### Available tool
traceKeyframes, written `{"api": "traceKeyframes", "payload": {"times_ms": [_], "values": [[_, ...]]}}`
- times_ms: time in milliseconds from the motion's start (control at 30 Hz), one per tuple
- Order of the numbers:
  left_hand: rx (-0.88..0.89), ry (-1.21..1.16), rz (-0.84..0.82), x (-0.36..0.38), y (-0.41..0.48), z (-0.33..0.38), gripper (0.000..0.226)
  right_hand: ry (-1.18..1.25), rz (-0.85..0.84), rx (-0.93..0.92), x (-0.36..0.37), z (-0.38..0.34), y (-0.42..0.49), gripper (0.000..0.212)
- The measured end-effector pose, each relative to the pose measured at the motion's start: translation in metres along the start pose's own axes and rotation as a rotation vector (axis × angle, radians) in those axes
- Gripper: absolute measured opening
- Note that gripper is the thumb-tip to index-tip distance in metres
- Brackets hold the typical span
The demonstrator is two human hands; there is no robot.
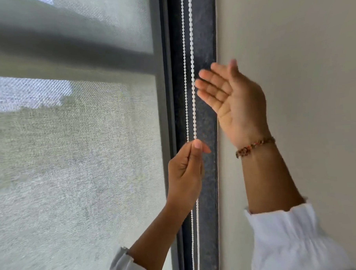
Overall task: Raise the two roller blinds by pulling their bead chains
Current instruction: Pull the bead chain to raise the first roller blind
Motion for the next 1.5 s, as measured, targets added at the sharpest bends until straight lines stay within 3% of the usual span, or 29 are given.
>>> {"api": "traceKeyframes", "payload": {"times_ms": [100,167,333,533,867,1067,1300,1500], "values": [[-0.030,0.026,-0.032,0.004,-0.016,-0.008,0.034,-0.065,-0.069,0.052,0.032,-0.012,0.002,0.030],[-0.037,0.064,-0.031,0.006,-0.025,-0.009,0.031,-0.130,-0.012,0.066,0.041,-0.008,0.000,0.024],[-0.088,0.078,-0.039,0.009,-0.024,-0.010,0.038,-0.157,0.188,-0.138,0.035,-0.010,-0.007,0.021],[-0.182,-0.032,0.002,0.000,0.003,-0.006,0.054,-0.093,0.198,-0.280,0.021,-0.024,-0.017,0.020],[0.011,-0.179,-0.147,0.064,0.094,0.111,0.038,-0.088,0.178,-0.369,0.001,-0.035,-0.037,0.028],[-0.019,-0.246,-0.188,0.098,0.100,0.142,0.028,-0.182,0.168,-0.299,-0.033,-0.004,-0.080,0.021],[-0.073,-0.070,0.015,0.108,0.081,0.138,0.029,-0.356,0.173,-0.358,-0.057,0.023,-0.125,0.041],[0.088,0.034,0.119,0.106,0.035,0.121,0.038,-0.586,0.154,-0.474,-0.076,0.043,-0.162,0.031]]}}
Point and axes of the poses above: each hand's wrist, its own y-axis towards the middle knuckle, its own x-axis out of the palm, z = x × y, the point moved 7 cm from there along y, towards the middle knuckle, and after that the axes turned 5 degrees about x, right-handed, at the moved point
